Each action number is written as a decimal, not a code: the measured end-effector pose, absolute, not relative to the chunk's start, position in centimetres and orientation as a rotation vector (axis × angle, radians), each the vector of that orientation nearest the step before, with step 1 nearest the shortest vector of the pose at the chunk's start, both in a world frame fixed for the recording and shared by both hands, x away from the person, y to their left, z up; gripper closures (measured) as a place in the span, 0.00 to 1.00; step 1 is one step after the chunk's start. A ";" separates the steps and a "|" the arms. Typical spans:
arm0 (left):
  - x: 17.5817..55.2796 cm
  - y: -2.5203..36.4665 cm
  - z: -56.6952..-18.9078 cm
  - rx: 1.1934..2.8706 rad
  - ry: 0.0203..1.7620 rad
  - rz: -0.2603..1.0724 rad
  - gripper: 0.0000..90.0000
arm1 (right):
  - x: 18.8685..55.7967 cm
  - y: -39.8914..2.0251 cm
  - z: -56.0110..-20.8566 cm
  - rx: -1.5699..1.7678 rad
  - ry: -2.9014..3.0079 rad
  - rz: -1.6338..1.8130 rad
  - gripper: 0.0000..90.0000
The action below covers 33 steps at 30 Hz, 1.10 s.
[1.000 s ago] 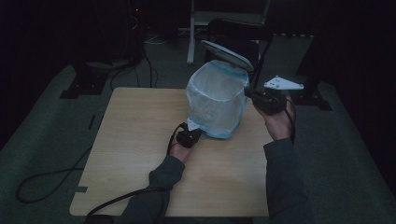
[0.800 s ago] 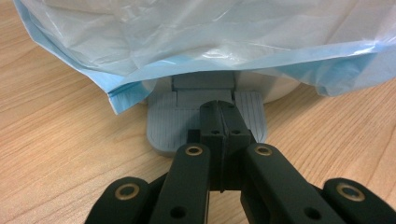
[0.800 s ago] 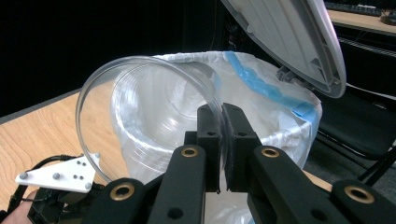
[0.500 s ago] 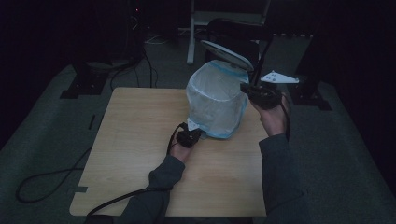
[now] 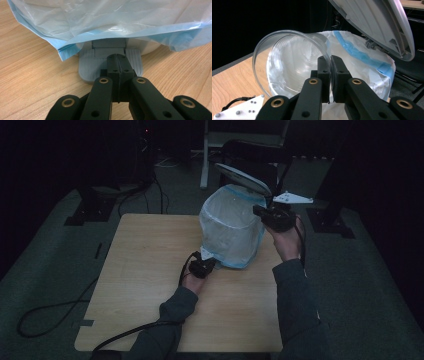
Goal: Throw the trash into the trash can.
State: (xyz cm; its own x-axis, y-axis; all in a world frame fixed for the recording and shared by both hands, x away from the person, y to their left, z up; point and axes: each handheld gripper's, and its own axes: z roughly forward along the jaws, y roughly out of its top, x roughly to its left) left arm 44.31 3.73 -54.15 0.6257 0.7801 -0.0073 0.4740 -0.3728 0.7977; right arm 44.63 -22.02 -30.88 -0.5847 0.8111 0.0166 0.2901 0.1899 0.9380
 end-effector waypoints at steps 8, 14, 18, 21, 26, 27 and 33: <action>44.3 3.7 -54.1 2.037 0.983 0.480 1.00 | 45.4 -21.0 -30.6 1.027 1.992 1.380 0.96; 44.3 3.7 -54.1 2.037 0.983 0.481 1.00 | 45.7 -20.8 -30.6 1.034 1.998 1.373 0.96; 44.3 3.7 -54.1 2.037 0.983 0.480 1.00 | 45.9 -20.9 -30.6 1.041 1.995 1.375 0.96; 44.3 3.7 -54.1 2.038 0.983 0.482 1.00 | 46.0 -21.0 -30.7 1.049 1.995 1.372 0.96; 44.3 3.7 -54.1 2.038 0.982 0.481 1.00 | 46.3 -20.9 -30.8 1.056 1.995 1.369 0.96; 44.3 3.7 -54.1 2.038 0.982 0.482 1.00 | 46.3 -20.8 -30.8 1.058 1.997 1.368 0.96; 44.3 3.7 -54.1 2.037 0.984 0.480 1.00 | 46.4 -20.9 -30.8 1.049 1.983 1.405 0.70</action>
State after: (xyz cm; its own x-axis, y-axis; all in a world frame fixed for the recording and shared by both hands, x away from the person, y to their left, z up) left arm 44.31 3.74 -54.15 0.6245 0.7810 -0.0072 0.4744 -0.3720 0.7978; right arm 46.41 -20.89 -30.83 -0.5852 0.8099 0.0399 0.3063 0.1752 0.9357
